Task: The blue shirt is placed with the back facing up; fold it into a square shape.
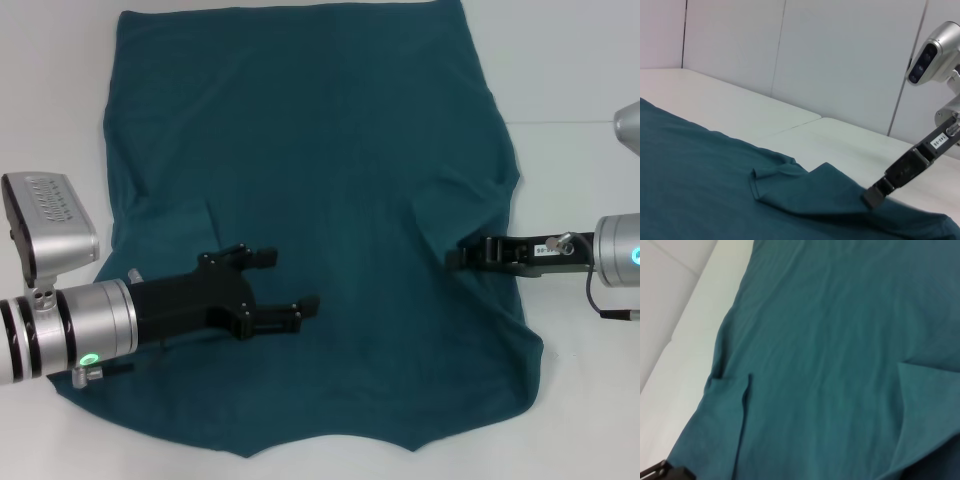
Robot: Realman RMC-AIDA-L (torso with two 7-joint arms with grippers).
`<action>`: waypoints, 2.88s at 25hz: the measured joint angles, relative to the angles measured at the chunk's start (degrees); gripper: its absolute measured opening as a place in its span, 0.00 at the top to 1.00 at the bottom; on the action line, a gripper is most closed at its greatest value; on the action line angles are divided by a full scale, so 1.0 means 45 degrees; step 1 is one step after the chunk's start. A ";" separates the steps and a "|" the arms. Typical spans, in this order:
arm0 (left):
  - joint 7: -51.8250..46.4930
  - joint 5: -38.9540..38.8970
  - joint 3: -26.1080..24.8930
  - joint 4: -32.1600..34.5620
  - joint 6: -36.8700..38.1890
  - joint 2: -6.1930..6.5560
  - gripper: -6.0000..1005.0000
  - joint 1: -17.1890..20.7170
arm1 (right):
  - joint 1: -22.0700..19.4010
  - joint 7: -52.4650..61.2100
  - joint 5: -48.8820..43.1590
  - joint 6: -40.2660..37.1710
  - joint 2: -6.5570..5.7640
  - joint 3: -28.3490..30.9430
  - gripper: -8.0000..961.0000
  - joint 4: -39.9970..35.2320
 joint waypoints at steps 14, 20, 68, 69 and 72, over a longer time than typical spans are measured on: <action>0.0097 -0.0038 0.0000 -0.0055 -0.0152 -0.0009 0.06 0.0098 | 0.0451 -0.0657 -0.0001 -0.0118 0.0276 -0.0558 0.49 -0.0097; 0.0096 -0.0051 0.0001 -0.0057 -0.0185 0.0000 0.06 0.0096 | 0.0470 -0.0681 -0.0012 -0.0573 0.0274 -0.0557 0.37 -0.0389; -0.0293 0.0006 -0.0684 0.0802 -0.0184 0.0144 0.06 0.0581 | 0.1206 0.0793 -0.1228 0.1908 0.0243 -0.1007 0.27 -0.0407; -0.0294 0.0006 -0.0684 0.0802 -0.0182 0.0145 0.06 0.0585 | 0.1302 0.0755 -0.1234 0.2070 0.0330 -0.1115 0.27 -0.0314; -0.0293 0.0007 -0.0682 0.0801 -0.0183 0.0148 0.06 0.0591 | 0.1542 0.0551 -0.1198 0.2263 0.0603 -0.1306 0.27 -0.0294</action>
